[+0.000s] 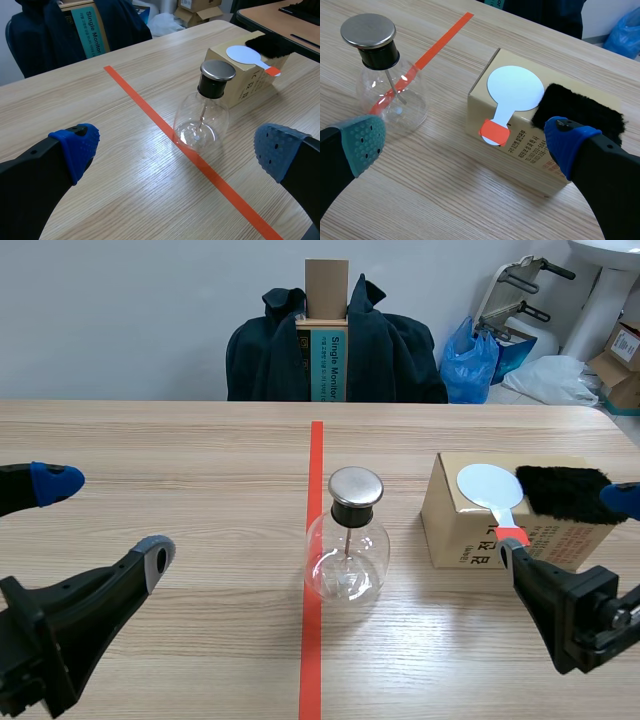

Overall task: Do the electroscope experiment.
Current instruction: 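Pick up the white charging plate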

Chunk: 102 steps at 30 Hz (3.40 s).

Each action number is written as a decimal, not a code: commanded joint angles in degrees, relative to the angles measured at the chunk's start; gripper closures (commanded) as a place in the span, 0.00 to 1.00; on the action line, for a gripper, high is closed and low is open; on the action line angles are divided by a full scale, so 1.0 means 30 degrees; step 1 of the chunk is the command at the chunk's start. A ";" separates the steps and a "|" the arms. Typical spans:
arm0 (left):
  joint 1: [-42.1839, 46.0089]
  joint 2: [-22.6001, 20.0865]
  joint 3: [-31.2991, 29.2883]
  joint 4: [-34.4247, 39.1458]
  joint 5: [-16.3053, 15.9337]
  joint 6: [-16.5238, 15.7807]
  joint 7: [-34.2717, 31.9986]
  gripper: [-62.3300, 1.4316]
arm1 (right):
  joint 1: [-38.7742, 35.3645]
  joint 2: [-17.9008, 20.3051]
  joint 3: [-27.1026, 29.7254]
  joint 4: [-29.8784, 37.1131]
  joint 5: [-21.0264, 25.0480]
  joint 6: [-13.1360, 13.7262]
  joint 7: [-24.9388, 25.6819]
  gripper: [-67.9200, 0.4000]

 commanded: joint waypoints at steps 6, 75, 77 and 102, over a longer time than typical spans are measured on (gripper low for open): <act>-0.0066 -0.0051 -0.0095 0.0350 -0.0168 -0.0022 -0.0313 0.00 | 0.0168 0.0189 0.0197 0.0393 0.0066 0.0153 0.0197 0.00; -0.0066 -0.0044 -0.0080 0.0350 -0.0051 -0.0029 -0.0255 0.00 | 0.8415 -0.3861 -0.7125 -1.1169 -3.1744 -1.5824 -0.1676 0.00; -0.0066 -0.0044 -0.0080 0.0350 -0.0051 -0.0029 -0.0255 0.00 | 0.8422 -0.3818 -0.7111 -1.1234 -3.1744 -1.5518 -0.1800 0.00; -0.0066 -0.0044 -0.0080 0.0350 -0.0051 -0.0029 -0.0248 0.00 | 0.8422 -0.3810 -0.6900 -1.1234 -3.1751 -1.5147 -0.1938 0.98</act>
